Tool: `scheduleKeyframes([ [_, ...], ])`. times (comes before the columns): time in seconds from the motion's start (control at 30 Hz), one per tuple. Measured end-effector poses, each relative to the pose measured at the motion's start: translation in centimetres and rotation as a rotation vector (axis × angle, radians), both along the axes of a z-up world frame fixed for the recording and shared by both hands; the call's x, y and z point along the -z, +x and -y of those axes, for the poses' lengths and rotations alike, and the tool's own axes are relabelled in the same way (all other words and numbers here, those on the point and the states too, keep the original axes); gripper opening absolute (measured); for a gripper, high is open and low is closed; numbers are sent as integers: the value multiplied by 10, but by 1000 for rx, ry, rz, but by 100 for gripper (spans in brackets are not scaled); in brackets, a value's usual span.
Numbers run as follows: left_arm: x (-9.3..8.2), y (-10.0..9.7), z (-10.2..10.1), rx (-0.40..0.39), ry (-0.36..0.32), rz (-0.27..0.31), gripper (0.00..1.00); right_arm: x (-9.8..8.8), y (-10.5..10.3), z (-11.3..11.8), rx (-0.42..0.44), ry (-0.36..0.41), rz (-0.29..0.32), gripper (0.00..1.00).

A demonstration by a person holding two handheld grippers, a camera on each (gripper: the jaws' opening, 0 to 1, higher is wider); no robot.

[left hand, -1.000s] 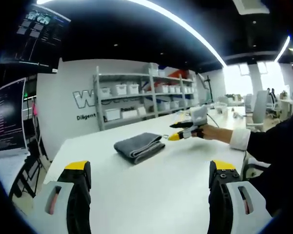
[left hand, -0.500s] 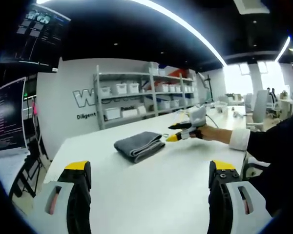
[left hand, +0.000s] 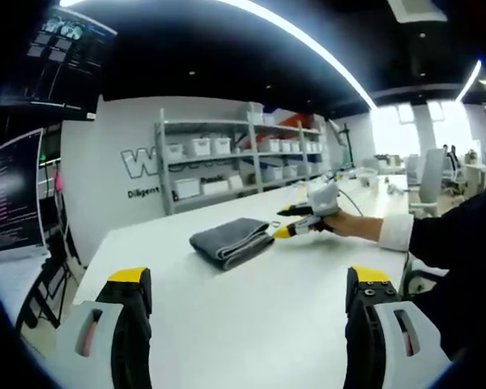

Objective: Open the folded towel by lifting each exposed corner and separating the folded layers until the towel lies flat within the target outline without major curled edges

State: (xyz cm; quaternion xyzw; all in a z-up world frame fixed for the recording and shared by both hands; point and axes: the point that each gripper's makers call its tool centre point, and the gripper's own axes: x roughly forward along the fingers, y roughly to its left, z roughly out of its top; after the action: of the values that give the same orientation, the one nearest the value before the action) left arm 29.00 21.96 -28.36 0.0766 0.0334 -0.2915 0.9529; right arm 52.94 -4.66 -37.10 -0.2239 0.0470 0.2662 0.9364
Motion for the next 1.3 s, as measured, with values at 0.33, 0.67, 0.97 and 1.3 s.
scheduleKeyframes([
  [0.33, 1, 0, -2, -4, -1, -2, 98, 8, 1, 2, 22, -36, -20, 46],
  [0.67, 2, 2, -2, -4, 1, -7, 98, 17, 3, 5, 50, -47, -69, 37],
  [0.97, 3, 1, -1, -4, 4, -10, 98, 24, 1, -1, 48, -54, -93, 29],
  [1.3, 5, 2, 0, -2, 7, -16, 98, 25, 2, -8, 51, -15, -116, 19],
])
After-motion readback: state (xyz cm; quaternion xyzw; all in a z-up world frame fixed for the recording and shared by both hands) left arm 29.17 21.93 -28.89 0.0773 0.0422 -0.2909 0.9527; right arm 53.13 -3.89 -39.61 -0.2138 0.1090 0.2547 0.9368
